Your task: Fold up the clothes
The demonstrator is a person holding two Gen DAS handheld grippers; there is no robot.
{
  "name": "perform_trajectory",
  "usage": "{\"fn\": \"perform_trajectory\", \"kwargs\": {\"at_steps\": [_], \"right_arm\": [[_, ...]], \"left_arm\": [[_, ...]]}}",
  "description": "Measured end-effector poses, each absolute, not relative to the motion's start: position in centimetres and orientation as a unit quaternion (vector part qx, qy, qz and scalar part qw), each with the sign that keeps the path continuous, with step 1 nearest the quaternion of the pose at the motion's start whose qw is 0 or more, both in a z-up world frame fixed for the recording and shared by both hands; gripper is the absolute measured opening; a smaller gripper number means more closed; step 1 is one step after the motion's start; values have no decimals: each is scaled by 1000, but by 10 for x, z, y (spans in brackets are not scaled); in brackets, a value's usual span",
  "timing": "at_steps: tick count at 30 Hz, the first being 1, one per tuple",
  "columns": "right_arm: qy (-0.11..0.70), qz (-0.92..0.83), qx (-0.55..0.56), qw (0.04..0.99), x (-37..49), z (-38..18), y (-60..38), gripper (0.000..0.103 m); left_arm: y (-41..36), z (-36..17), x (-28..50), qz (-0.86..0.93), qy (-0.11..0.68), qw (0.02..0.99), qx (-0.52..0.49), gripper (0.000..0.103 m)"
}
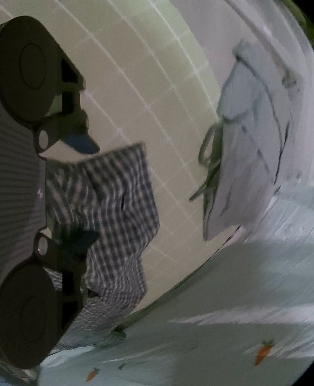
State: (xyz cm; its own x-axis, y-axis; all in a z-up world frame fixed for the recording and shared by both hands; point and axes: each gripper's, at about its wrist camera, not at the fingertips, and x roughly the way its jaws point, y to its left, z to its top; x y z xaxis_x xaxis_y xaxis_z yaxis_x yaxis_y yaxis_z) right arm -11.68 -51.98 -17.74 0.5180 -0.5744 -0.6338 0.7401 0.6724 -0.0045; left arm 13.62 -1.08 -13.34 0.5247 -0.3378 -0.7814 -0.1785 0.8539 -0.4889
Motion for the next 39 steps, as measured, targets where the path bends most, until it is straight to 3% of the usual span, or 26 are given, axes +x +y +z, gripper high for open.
{"fn": "perform_trajectory", "kwargs": {"at_steps": [2,3,9,14,18,20,25,30,35,39], "right_arm": [[309,-382,134,861,-117,-177,-520,103],[309,-382,134,861,-117,-177,-520,103],[309,-383,134,860,-116,-178,-519,103],[309,-382,134,861,-117,-178,-520,103],[309,-382,134,861,-117,-178,-520,103],[309,-382,134,861,-117,-178,-520,103],[309,-382,134,861,-117,-178,-520,103],[309,-383,134,860,-116,-178,-520,103],[309,-383,134,860,-116,-178,-520,103],[309,-382,134,861,-117,-177,-521,103]], "left_arm": [[-18,-137,143,-50,492,832,-253,28],[-21,-136,147,-53,489,836,-244,8],[-48,-110,166,-85,445,871,-188,4],[-116,-80,161,-176,393,897,-104,4],[-171,-111,155,-251,455,852,-68,14],[-187,-129,151,-267,493,826,-50,24],[-182,-124,134,-296,489,818,-55,71],[-156,-91,123,-301,442,842,-78,81],[-126,-80,140,-238,404,875,-121,82],[-114,-104,160,-190,437,867,-143,80]]}}
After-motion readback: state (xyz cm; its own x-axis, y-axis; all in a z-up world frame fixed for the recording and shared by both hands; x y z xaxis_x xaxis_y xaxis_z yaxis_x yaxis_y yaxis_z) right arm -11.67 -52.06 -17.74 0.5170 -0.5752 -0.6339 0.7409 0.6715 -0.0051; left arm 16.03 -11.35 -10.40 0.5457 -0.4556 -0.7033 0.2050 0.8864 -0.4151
